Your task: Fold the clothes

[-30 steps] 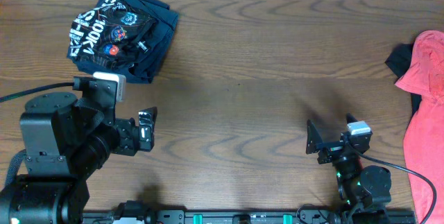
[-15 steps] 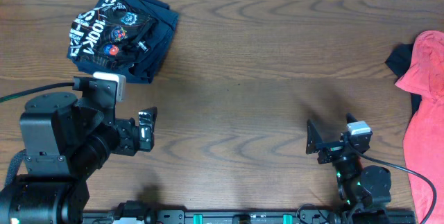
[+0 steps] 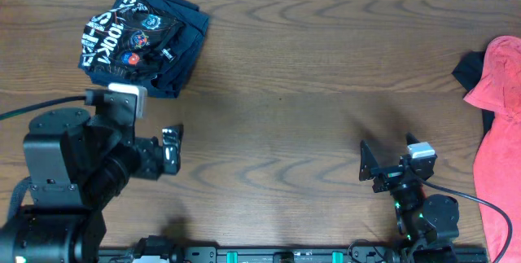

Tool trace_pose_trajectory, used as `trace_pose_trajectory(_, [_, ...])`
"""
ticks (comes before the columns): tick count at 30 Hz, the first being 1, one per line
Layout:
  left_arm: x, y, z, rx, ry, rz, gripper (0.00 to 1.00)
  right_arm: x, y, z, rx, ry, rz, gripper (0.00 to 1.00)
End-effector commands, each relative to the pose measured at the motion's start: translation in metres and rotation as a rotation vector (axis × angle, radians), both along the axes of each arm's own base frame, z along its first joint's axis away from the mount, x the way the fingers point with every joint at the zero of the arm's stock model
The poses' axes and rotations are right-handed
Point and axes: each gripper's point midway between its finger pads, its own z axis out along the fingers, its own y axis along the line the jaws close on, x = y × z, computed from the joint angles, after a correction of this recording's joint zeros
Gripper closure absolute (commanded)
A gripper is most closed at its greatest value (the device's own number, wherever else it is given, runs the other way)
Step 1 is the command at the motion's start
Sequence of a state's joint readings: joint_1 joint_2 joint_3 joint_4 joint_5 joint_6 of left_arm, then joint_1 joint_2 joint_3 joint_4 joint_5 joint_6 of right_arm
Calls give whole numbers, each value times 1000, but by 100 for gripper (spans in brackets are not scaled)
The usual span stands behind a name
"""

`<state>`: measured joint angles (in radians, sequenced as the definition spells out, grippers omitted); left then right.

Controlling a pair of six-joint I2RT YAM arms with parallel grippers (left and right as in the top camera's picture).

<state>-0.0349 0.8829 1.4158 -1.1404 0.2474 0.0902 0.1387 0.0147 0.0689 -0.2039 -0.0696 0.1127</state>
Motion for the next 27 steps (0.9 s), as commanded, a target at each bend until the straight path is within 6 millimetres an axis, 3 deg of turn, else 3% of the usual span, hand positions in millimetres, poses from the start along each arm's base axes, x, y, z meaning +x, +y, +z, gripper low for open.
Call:
trace_pose_trajectory(1, [11, 3, 4, 27, -105, 2, 2, 1, -4, -1, -14, -6, -20, 1])
trace_pose_trajectory(4, [28, 2, 10, 19, -267, 2, 2, 1, -4, -1, -14, -6, -20, 1])
trace_pose_trajectory(7, [32, 1, -1, 15, -371, 3, 2, 1, -4, -1, -14, -6, -20, 1])
trace_pose_trajectory(18, [0, 6, -72, 12, -574, 20, 2, 1, -4, -1, -14, -6, -20, 1])
trace_pose_trajectory(27, [-10, 6, -104, 10, -626, 21, 2, 1, -4, -1, -14, -6, -20, 1])
